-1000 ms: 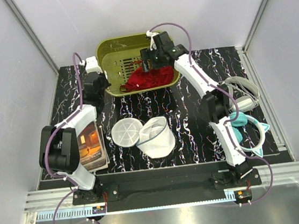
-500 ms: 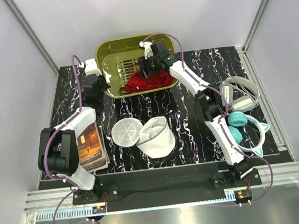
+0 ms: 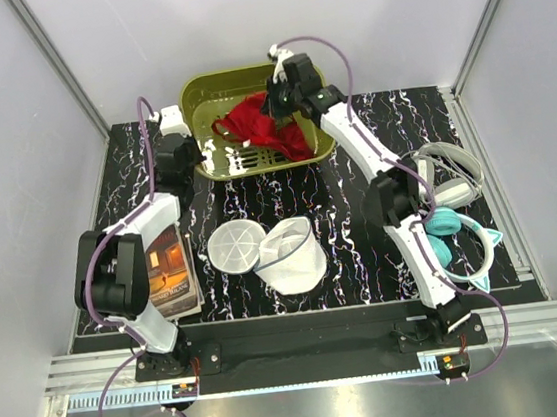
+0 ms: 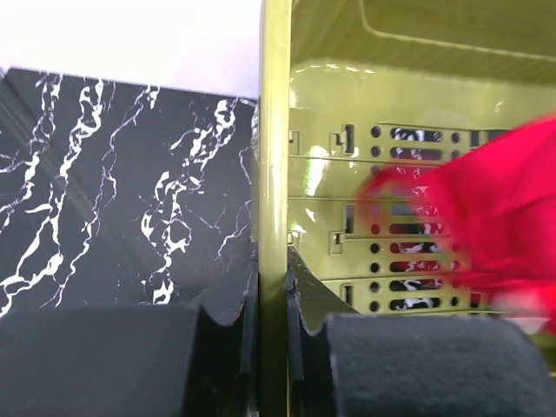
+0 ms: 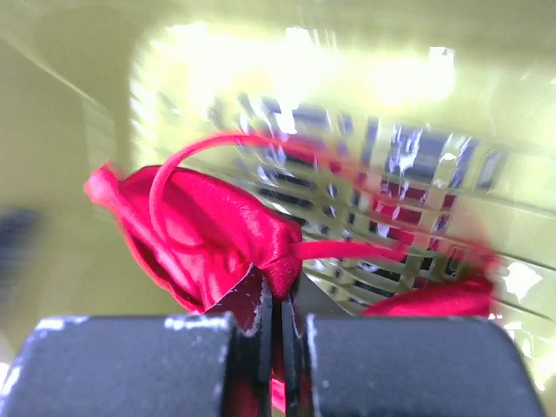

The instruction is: Place the bra in the laundry bag and zip it closed

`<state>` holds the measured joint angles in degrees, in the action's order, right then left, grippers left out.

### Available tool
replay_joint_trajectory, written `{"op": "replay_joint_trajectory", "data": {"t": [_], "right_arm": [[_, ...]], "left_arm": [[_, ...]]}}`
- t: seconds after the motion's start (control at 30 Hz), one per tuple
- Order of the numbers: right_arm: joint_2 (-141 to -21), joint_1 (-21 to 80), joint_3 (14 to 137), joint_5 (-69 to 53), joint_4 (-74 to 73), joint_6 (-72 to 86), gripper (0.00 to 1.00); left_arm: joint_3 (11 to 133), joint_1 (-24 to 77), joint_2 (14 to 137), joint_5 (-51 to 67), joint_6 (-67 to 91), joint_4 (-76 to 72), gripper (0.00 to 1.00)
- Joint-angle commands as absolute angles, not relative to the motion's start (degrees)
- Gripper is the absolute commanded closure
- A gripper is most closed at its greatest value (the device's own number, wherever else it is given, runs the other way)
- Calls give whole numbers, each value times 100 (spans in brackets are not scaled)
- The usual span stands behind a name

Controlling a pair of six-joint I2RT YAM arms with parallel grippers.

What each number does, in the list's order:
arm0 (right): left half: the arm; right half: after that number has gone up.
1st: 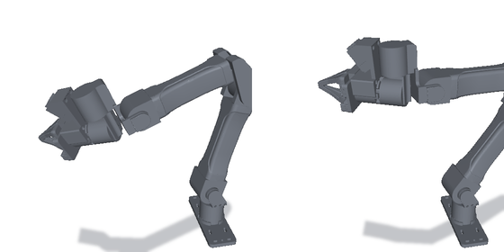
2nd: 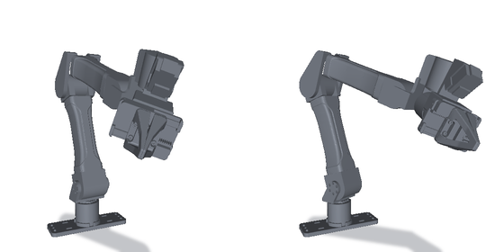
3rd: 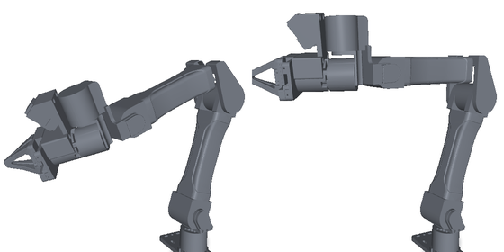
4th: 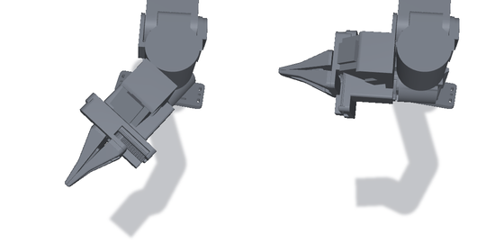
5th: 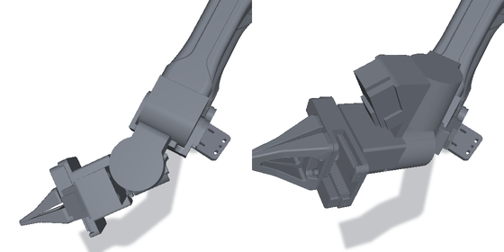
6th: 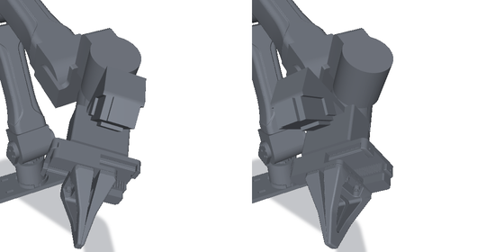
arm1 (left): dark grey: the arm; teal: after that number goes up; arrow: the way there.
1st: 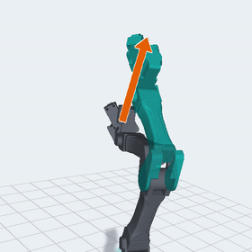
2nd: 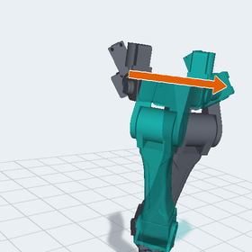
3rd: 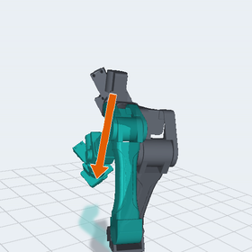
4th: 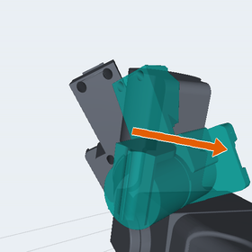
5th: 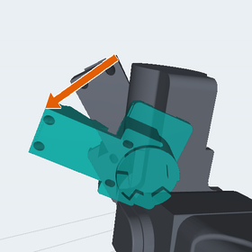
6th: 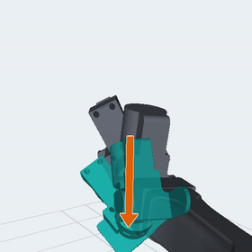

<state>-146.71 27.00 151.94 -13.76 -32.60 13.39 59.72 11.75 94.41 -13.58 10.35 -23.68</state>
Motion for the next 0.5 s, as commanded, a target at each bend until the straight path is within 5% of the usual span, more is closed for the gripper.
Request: {"op": "replay_joint_trajectory", "data": {"t": [0.0,0.47], "right_arm": [[-13046,2733,15575,-879,-2856,2117,100],[-10874,2742,14389,-378,-4076,2004,100]], "left_arm": [[6424,967,9720,-1371,1169,-3112,100],[8085,765,11152,-1019,809,-2356,100]]}}
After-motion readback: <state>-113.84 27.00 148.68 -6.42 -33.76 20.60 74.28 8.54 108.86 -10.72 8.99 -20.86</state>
